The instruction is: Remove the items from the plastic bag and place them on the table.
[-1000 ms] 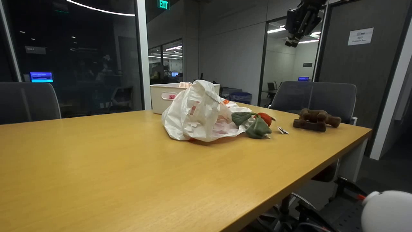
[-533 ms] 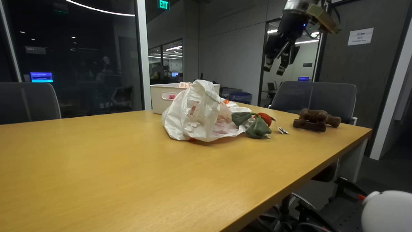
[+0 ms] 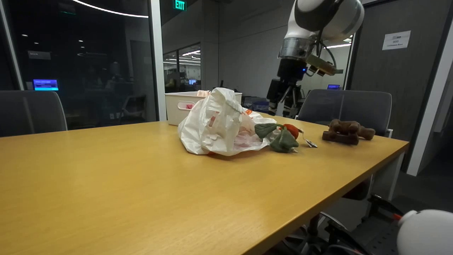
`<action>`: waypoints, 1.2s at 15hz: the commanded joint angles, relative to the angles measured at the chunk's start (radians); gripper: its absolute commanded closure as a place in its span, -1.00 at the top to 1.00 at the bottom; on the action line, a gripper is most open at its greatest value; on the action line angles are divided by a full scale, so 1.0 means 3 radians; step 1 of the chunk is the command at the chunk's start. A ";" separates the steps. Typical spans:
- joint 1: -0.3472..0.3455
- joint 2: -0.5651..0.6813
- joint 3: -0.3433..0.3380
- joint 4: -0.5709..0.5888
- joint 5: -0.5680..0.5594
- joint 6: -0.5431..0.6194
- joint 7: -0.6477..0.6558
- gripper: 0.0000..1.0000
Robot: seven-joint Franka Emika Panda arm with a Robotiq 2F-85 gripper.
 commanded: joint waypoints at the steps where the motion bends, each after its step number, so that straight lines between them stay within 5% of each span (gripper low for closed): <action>1: 0.0065 0.0269 0.0076 0.0170 -0.0011 0.0258 -0.0391 1.00; 12: 0.0036 0.1234 0.0315 0.0741 -0.0084 0.0612 -0.0900 1.00; 18: 0.0002 0.1631 0.0499 0.0818 -0.0221 0.1355 -0.1040 1.00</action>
